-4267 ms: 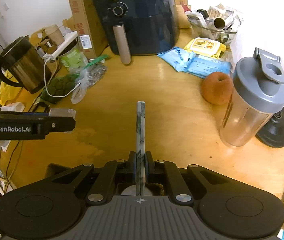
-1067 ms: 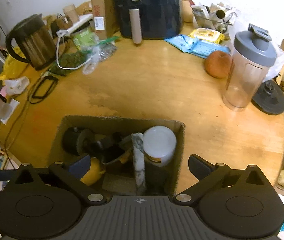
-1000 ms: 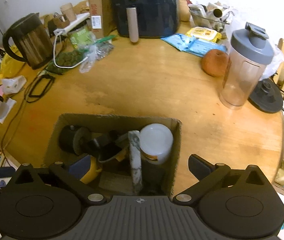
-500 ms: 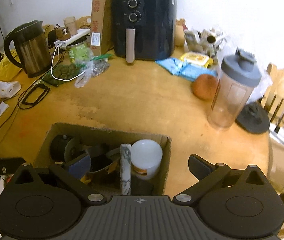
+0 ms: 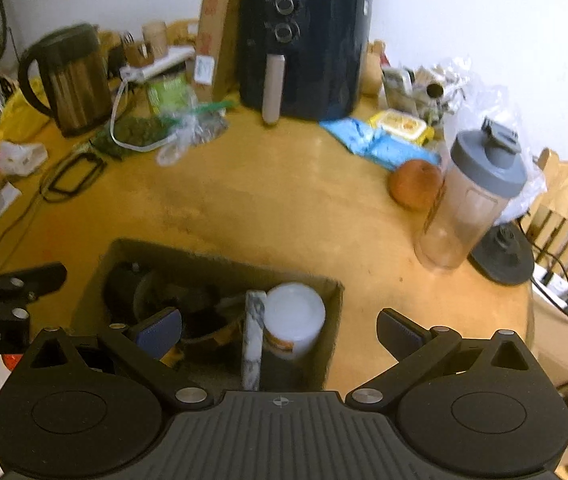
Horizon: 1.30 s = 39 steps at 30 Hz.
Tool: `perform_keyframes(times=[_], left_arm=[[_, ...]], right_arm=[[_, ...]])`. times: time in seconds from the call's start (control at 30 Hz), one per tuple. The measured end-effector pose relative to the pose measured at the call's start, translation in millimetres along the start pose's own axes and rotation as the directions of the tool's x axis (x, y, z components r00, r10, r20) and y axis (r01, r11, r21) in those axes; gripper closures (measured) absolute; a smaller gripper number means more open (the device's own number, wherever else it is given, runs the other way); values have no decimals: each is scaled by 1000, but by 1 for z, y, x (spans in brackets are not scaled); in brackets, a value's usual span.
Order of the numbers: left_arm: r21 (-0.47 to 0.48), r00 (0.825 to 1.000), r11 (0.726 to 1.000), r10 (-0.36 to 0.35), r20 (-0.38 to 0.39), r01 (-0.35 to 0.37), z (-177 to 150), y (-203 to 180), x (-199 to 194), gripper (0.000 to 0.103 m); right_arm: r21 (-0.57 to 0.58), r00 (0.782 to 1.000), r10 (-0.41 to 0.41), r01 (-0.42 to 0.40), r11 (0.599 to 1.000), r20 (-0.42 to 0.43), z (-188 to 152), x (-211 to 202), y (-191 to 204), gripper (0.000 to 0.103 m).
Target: Organize rigid objects
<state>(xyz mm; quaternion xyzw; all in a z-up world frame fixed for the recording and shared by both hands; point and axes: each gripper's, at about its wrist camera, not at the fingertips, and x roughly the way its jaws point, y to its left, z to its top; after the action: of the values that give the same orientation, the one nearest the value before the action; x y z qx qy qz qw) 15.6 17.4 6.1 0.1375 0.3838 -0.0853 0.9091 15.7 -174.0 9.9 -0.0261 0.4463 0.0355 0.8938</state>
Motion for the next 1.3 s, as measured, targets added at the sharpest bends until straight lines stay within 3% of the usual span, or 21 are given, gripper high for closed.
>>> perform_keyframes(times=[0.27, 0.4, 0.6, 0.8, 1.1, 1.3], left_arm=[[-15, 999, 999, -29, -36, 29, 3, 2, 2, 0], [-47, 992, 998, -50, -112, 45, 1, 5, 9, 0], [-102, 966, 994, -66, -251, 41, -7, 11, 22, 0], [-142, 916, 989, -88, -392, 35, -19, 14, 36, 0], [-151, 877, 987, -116, -466, 51, -31, 9, 39, 0], [-169, 873, 983, -139, -468, 66, -34, 9, 37, 0]], right_arm=[[38, 985, 1, 6, 999, -174, -3, 15, 1, 0], [49, 970, 5, 7, 999, -244, -6, 22, 5, 0], [60, 946, 5, 15, 998, -324, -12, 31, 6, 0], [46, 925, 11, 7, 999, -380, -18, 36, 10, 0], [20, 910, 12, -4, 1000, -415, -25, 39, 15, 0], [20, 906, 12, -3, 1000, -423, -29, 38, 17, 0]])
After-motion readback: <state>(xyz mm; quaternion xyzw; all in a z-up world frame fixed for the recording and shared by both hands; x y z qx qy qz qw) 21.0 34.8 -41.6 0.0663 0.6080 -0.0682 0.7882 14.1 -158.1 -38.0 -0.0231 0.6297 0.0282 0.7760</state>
